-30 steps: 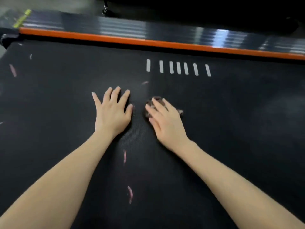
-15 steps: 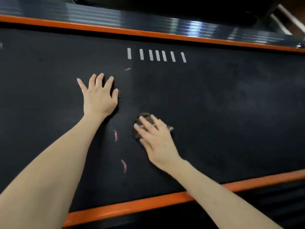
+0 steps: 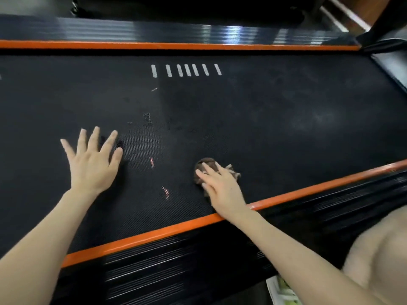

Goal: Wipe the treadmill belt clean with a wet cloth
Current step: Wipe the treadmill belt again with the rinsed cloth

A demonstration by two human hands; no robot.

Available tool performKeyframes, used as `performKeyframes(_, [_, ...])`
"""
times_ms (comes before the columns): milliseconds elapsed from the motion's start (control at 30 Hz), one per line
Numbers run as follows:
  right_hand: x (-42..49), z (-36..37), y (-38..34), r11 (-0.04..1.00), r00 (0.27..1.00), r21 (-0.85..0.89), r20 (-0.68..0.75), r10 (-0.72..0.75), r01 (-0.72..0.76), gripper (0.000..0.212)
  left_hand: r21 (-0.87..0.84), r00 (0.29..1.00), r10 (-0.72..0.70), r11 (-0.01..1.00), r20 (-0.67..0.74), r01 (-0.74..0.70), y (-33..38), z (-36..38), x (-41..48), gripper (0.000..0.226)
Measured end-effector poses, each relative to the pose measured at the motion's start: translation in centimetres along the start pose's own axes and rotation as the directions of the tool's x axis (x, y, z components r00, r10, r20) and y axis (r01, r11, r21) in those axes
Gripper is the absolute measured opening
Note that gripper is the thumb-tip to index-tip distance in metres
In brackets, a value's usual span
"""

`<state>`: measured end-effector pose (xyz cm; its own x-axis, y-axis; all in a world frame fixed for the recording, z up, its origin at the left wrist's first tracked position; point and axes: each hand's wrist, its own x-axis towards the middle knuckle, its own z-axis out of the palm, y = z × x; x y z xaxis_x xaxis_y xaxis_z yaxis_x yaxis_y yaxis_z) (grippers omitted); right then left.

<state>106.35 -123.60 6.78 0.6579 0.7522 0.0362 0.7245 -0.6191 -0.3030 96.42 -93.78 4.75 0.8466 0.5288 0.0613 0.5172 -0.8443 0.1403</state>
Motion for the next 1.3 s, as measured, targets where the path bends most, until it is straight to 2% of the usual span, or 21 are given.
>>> performKeyframes(67, [-0.2, 0.0, -0.3, 0.996, 0.997, -0.064, 0.045, -0.059, 0.062, 0.041, 0.027, 0.999, 0.009, 1.0, 0.031, -0.01, -0.4, 0.9, -0.3, 0.068])
performKeyframes(200, [0.2, -1.0, 1.2, 0.987, 0.995, -0.122, 0.024, -0.099, 0.101, 0.041, -0.006, 0.999, 0.008, 1.0, 0.033, -0.008, -0.8, 1.6, -0.4, 0.065])
performKeyframes(300, [-0.5, -0.3, 2.3, 0.995, 1.0, -0.1, -0.005, -0.022, 0.022, 0.038, -0.022, 1.0, 0.012, 1.0, 0.001, -0.012, -0.9, 1.8, -0.5, 0.062])
performKeyframes(400, [-2.4, -2.0, 8.2, 0.973, 0.978, -0.132, -0.116, 0.175, -0.189, 0.044, -0.038, 1.0, 0.012, 0.999, -0.001, -0.012, -1.1, 2.0, -0.5, 0.061])
performKeyframes(467, [-3.8, -4.0, 13.2, 0.889, 0.899, -0.165, -0.184, 0.397, -0.427, 0.046, -0.042, 1.0, 0.018, 0.999, -0.011, -0.018, -1.1, 2.0, -0.5, 0.061])
performKeyframes(533, [-3.8, -5.3, 15.8, 0.751, 0.755, -0.12, -0.218, 0.618, -0.65, 0.045, -0.038, 1.0, 0.015, 0.999, -0.019, -0.015, -1.1, 2.1, -0.6, 0.059])
performKeyframes(567, [-3.4, -5.1, 15.6, 0.686, 0.69, -0.106, -0.219, 0.69, -0.72, 0.045, -0.033, 1.0, 0.012, 0.999, -0.021, -0.012, -1.0, 2.1, -0.6, 0.057])
performKeyframes(600, [-2.9, -4.9, 14.7, 0.654, 0.661, -0.111, -0.207, 0.722, -0.749, 0.045, -0.029, 1.0, 0.009, 1.0, -0.02, -0.01, -0.9, 2.1, -0.6, 0.054])
performKeyframes(633, [-2.5, -4.4, 13.3, 0.668, 0.675, -0.107, -0.19, 0.713, -0.737, 0.045, -0.025, 1.0, 0.005, 1.0, -0.016, -0.005, -0.7, 2.2, -0.6, 0.052])
performKeyframes(667, [-2.1, -3.6, 11.7, 0.731, 0.733, -0.097, -0.191, 0.652, -0.675, 0.044, -0.021, 1.0, 0.0, 1.0, -0.016, 0.0, -0.7, 2.2, -0.6, 0.053])
performKeyframes(733, [-2.0, -1.8, 8.0, 0.886, 0.884, -0.098, -0.185, 0.43, -0.452, 0.04, -0.008, 1.0, -0.004, 1.0, -0.014, 0.004, -0.6, 2.1, -0.5, 0.054])
performKeyframes(800, [-1.3, -0.1, 4.1, 0.97, 0.964, -0.08, -0.156, 0.213, -0.228, 0.038, 0.007, 1.0, -0.007, 1.0, 0.006, 0.007, -0.5, 1.8, -0.6, 0.054])
performKeyframes(900, [0.4, 2.0, -1.9, 0.998, 0.996, 0.017, -0.057, -0.061, 0.062, 0.039, 0.008, 1.0, -0.015, 1.0, 0.025, 0.015, -0.4, 1.6, -0.6, 0.053])
performKeyframes(967, [0.9, 2.6, -4.1, 0.97, 0.971, 0.045, 0.029, -0.239, 0.238, 0.035, 0.0, 1.0, -0.009, 1.0, 0.026, 0.009, -0.4, 1.6, -0.7, 0.053])
performKeyframes(1033, [1.6, 1.9, -3.4, 0.939, 0.937, 0.013, 0.058, -0.344, 0.344, 0.039, 0.002, 1.0, -0.004, 1.0, 0.024, 0.004, -0.6, 1.5, -0.7, 0.053])
performKeyframes(1100, [3.2, 1.0, -1.1, 0.943, 0.945, -0.059, 0.012, -0.327, 0.327, 0.041, 0.004, 1.0, -0.009, 1.0, 0.028, 0.009, -0.6, 1.6, -0.7, 0.053])
performKeyframes(1167, [5.8, 0.3, 1.0, 0.981, 0.981, -0.103, -0.085, -0.172, 0.163, 0.04, -0.002, 1.0, -0.016, 1.0, 0.025, 0.016, -0.5, 1.7, -0.7, 0.051])
performKeyframes(1233, [8.8, 0.6, 1.5, 0.994, 0.992, -0.097, -0.116, 0.04, -0.052, 0.039, -0.012, 1.0, -0.018, 1.0, 0.017, 0.018, -0.5, 1.8, -0.7, 0.05])
performKeyframes(1300, [9.9, 1.6, -0.3, 0.989, 0.982, -0.064, -0.147, 0.122, -0.132, 0.04, -0.008, 0.999, -0.025, 1.0, 0.021, 0.025, -0.5, 1.8, -0.6, 0.05])
